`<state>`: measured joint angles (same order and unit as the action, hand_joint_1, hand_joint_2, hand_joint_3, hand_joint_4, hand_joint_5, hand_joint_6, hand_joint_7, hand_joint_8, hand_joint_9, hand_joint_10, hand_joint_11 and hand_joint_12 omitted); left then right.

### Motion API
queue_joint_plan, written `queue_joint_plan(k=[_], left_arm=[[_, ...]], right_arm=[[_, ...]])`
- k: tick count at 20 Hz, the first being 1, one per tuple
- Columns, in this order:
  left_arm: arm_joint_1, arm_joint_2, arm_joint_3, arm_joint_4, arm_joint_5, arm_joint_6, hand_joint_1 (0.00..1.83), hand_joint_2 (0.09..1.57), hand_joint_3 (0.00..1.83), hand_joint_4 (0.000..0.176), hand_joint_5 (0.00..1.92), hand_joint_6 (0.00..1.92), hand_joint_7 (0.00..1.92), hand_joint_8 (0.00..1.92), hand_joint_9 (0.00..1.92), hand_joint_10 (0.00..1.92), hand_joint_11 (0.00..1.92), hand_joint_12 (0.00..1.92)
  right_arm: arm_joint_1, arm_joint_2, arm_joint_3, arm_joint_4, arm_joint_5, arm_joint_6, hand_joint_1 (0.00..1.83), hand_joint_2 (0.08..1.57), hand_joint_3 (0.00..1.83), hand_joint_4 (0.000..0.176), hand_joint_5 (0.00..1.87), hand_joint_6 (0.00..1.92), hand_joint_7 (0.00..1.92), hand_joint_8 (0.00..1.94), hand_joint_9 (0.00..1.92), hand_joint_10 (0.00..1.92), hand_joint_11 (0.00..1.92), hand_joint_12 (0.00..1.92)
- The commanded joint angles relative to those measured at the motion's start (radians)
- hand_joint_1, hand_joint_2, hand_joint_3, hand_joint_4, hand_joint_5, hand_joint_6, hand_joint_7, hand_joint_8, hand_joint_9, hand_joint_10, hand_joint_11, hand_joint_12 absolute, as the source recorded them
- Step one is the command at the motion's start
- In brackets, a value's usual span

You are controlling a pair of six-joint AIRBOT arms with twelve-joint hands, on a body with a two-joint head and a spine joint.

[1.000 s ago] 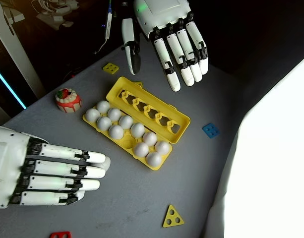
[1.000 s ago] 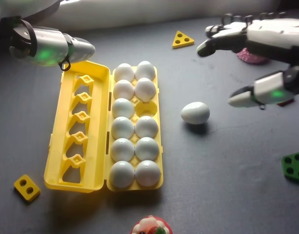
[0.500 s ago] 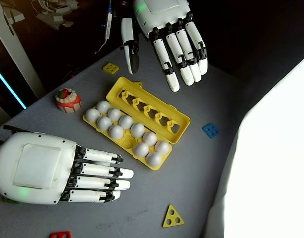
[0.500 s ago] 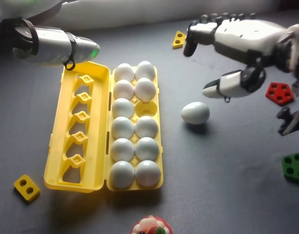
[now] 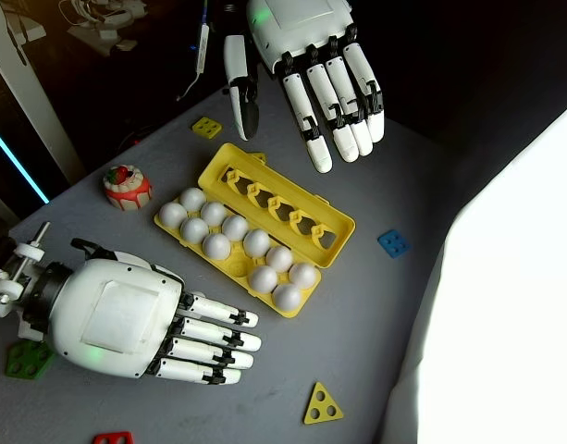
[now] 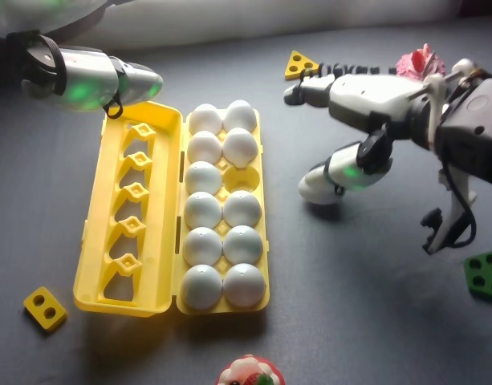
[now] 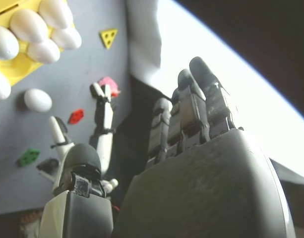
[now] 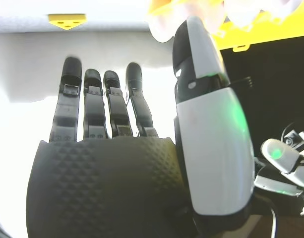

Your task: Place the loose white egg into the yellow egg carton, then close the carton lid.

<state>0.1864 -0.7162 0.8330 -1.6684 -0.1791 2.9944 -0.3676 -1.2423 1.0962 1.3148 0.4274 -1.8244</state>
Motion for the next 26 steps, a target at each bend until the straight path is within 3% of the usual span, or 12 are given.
queue_joint_plan(k=[1, 3, 4, 7, 9, 11, 12, 15, 19, 23, 26], left_arm=[[-0.009, -0.001, 0.001, 0.022, 0.006, 0.004, 0.17, 1.26, 0.00, 0.030, 0.16, 0.01, 0.11, 0.00, 0.24, 0.02, 0.00, 0.92], [-0.009, -0.002, 0.002, 0.022, 0.006, 0.004, 0.19, 1.25, 0.00, 0.040, 0.16, 0.00, 0.12, 0.00, 0.25, 0.01, 0.00, 0.88], [-0.009, -0.002, 0.001, 0.022, 0.006, 0.004, 0.21, 1.24, 0.00, 0.044, 0.16, 0.00, 0.12, 0.00, 0.24, 0.01, 0.00, 0.86], [-0.009, -0.002, 0.001, 0.022, 0.006, 0.004, 0.20, 1.24, 0.00, 0.044, 0.15, 0.00, 0.10, 0.00, 0.25, 0.01, 0.00, 0.82], [-0.009, -0.002, 0.002, 0.022, 0.006, 0.004, 0.19, 1.24, 0.00, 0.041, 0.16, 0.01, 0.11, 0.01, 0.25, 0.01, 0.00, 0.82], [-0.009, -0.002, 0.002, 0.022, 0.006, 0.004, 0.18, 1.24, 0.00, 0.044, 0.17, 0.00, 0.12, 0.00, 0.26, 0.01, 0.00, 0.83], [-0.009, -0.002, 0.002, 0.022, 0.006, 0.004, 0.17, 1.24, 0.00, 0.042, 0.16, 0.00, 0.11, 0.00, 0.25, 0.01, 0.00, 0.83], [-0.010, -0.002, 0.004, 0.022, 0.006, 0.004, 0.17, 1.25, 0.00, 0.028, 0.14, 0.00, 0.07, 0.00, 0.24, 0.00, 0.00, 0.81], [-0.010, -0.003, 0.004, 0.022, 0.006, 0.004, 0.16, 1.25, 0.00, 0.039, 0.15, 0.00, 0.15, 0.01, 0.25, 0.00, 0.00, 0.82], [-0.011, -0.003, 0.003, 0.022, 0.006, 0.004, 0.17, 1.26, 0.00, 0.030, 0.15, 0.00, 0.08, 0.00, 0.22, 0.00, 0.00, 0.74], [-0.011, -0.003, 0.002, 0.022, 0.007, 0.004, 0.16, 1.26, 0.00, 0.034, 0.15, 0.00, 0.09, 0.01, 0.23, 0.00, 0.00, 0.76]], right_arm=[[0.004, 0.005, 0.000, -0.034, 0.051, -0.003, 1.07, 1.05, 0.00, 0.000, 0.17, 0.21, 0.02, 0.00, 0.02, 0.06, 0.00, 0.50], [-0.002, 0.001, 0.000, -0.027, 0.050, -0.011, 1.07, 1.05, 0.00, 0.000, 0.24, 0.24, 0.03, 0.00, 0.02, 0.07, 0.00, 0.28], [-0.007, 0.000, 0.000, -0.027, 0.050, -0.013, 1.06, 1.05, 0.00, 0.000, 0.29, 0.32, 0.05, 0.00, 0.03, 0.07, 0.00, 0.34], [-0.021, -0.004, 0.000, -0.027, 0.049, -0.017, 1.06, 1.08, 0.00, 0.000, 0.23, 0.67, 0.04, 0.00, 0.01, 0.03, 0.00, 0.02], [-0.036, -0.007, 0.000, -0.027, 0.047, -0.025, 1.08, 1.08, 0.00, 0.000, 0.21, 0.83, 0.04, 0.00, 0.01, 0.02, 0.00, 0.00], [-0.045, -0.010, 0.000, -0.028, 0.046, -0.034, 1.10, 1.06, 0.00, 0.000, 0.21, 0.91, 0.07, 0.00, 0.04, 0.05, 0.00, 0.28], [-0.048, -0.012, 0.001, -0.028, 0.046, -0.034, 1.06, 1.09, 0.01, 0.000, 0.14, 0.96, 0.02, 0.00, 0.01, 0.04, 0.00, 0.10], [-0.047, -0.023, 0.011, -0.030, 0.050, -0.034, 1.03, 1.10, 0.01, 0.000, 0.10, 0.97, 0.01, 0.00, 0.00, 0.01, 0.00, 0.00], [-0.050, -0.033, 0.022, -0.031, 0.054, -0.034, 1.09, 1.06, 0.00, 0.000, 0.15, 0.91, 0.06, 0.01, 0.03, 0.01, 0.00, 0.00], [-0.058, -0.043, 0.035, -0.031, 0.058, -0.033, 1.04, 1.08, 0.00, 0.000, 0.09, 0.93, 0.02, 0.00, 0.03, 0.02, 0.00, 0.00], [-0.066, -0.049, 0.040, -0.033, 0.058, -0.034, 1.03, 1.09, 0.00, 0.000, 0.09, 0.94, 0.04, 0.01, 0.05, 0.03, 0.03, 0.02]])
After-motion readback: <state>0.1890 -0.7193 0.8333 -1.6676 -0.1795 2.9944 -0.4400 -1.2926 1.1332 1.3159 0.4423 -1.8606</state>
